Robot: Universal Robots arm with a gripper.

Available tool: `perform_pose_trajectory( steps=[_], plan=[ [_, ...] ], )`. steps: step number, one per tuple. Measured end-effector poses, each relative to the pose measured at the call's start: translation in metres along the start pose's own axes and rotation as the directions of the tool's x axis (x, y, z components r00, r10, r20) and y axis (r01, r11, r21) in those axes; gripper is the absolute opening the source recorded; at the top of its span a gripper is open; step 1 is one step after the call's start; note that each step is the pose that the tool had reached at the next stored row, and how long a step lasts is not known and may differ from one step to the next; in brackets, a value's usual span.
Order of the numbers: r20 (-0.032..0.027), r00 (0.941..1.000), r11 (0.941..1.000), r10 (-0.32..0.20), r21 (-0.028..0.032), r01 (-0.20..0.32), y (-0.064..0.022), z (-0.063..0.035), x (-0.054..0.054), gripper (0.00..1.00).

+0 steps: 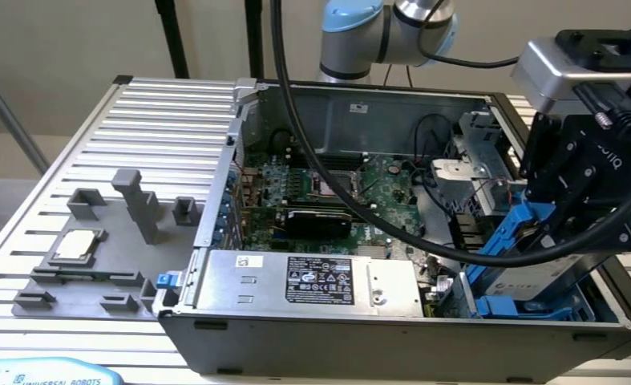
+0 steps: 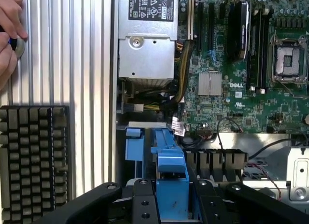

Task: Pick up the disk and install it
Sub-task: 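Insert the disk into the insertion slot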

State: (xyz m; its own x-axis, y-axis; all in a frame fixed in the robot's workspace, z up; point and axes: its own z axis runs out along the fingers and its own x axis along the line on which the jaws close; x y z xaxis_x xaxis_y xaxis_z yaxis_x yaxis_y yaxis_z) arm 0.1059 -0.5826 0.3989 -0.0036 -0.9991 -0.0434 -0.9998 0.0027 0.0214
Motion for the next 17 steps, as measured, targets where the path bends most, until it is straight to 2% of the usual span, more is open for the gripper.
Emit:
perform_pose_trajectory(
  steps=[17],
  plan=[
    [0.0002,0.9998,0.9998,-0.020,-0.0019,0.020,-0.0006,0.0271,0.001,0.33]
  ],
)
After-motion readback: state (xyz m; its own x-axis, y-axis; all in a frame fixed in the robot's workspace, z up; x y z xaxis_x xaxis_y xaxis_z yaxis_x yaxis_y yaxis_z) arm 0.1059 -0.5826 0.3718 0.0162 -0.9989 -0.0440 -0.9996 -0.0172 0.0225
